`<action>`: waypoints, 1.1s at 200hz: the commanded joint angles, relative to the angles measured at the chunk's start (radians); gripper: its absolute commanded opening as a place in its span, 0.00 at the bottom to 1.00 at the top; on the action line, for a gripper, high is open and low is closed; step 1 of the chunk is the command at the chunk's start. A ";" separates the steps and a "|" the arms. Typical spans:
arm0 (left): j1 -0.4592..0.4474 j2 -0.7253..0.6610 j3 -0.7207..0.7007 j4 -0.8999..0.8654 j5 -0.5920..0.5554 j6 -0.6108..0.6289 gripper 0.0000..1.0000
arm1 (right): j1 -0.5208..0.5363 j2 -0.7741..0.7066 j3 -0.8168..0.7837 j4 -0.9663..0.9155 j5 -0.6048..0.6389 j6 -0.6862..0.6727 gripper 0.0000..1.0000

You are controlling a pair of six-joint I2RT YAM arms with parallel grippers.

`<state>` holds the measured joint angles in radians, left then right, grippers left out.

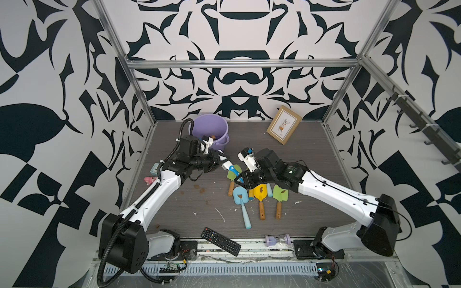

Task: Brush the soil off the hand trowel and place it into the bucket
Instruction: Adjust the brush.

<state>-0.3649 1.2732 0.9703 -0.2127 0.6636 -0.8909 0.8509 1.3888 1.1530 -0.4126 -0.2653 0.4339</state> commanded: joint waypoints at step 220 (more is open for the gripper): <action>-0.008 0.043 -0.032 0.052 0.066 -0.030 0.00 | 0.027 0.022 0.074 0.118 0.059 -0.024 0.31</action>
<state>-0.3672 1.3178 0.9558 -0.1780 0.7082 -0.9165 0.8722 1.4582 1.1984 -0.3496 -0.2485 0.4110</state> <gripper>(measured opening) 0.301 0.266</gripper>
